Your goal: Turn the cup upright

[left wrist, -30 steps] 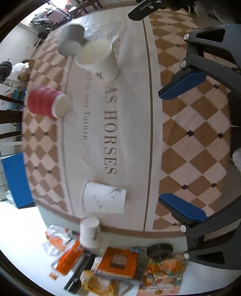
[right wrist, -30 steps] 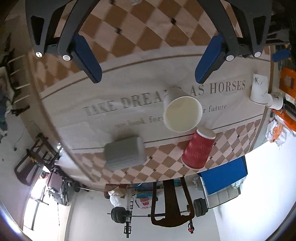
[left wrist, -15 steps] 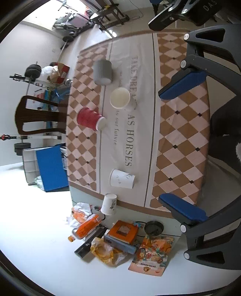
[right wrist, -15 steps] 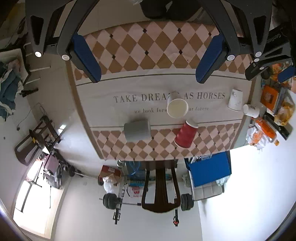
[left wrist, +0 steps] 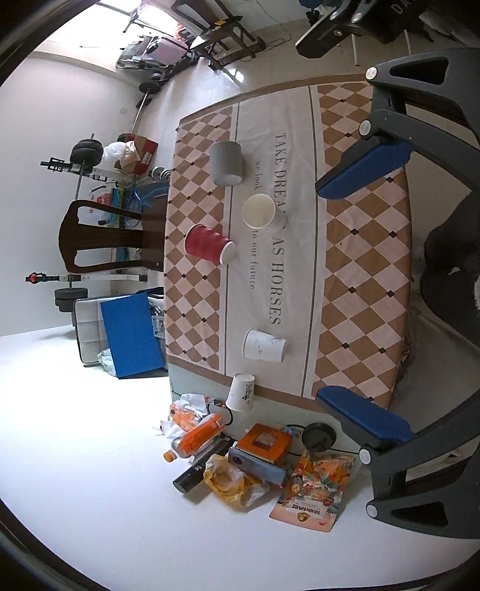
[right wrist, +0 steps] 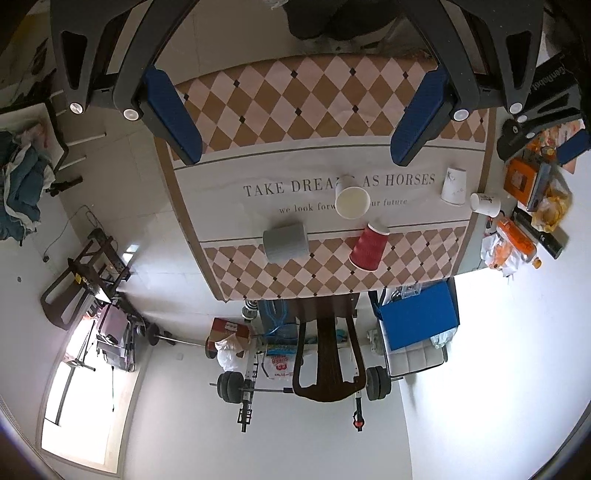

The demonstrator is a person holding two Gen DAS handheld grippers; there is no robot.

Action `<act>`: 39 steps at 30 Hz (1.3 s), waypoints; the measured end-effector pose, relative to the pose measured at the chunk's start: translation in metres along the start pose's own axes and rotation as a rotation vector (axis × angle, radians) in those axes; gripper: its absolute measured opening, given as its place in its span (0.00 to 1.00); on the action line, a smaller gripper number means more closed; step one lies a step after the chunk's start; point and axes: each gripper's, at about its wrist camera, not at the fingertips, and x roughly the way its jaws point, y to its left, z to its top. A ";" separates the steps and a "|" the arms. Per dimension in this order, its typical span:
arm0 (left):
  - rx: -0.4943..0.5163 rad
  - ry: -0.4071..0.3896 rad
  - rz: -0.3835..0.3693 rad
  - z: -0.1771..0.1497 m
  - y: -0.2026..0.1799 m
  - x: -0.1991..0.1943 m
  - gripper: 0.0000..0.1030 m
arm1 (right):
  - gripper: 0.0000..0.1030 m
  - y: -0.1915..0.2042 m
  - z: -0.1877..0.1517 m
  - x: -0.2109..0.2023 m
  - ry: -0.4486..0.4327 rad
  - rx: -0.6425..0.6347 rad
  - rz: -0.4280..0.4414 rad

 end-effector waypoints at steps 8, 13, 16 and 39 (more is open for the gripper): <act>-0.006 0.000 0.001 0.001 0.002 -0.009 1.00 | 1.00 0.004 0.002 -0.006 0.015 -0.012 -0.006; -0.005 0.004 0.007 0.001 0.001 -0.011 1.00 | 1.00 0.007 0.002 -0.005 0.026 -0.019 -0.006; -0.004 0.006 0.002 0.002 0.001 -0.012 1.00 | 1.00 0.008 0.002 -0.005 0.031 -0.020 -0.004; 0.008 0.016 -0.007 0.000 0.005 -0.012 1.00 | 1.00 0.011 -0.002 -0.004 0.037 -0.025 -0.008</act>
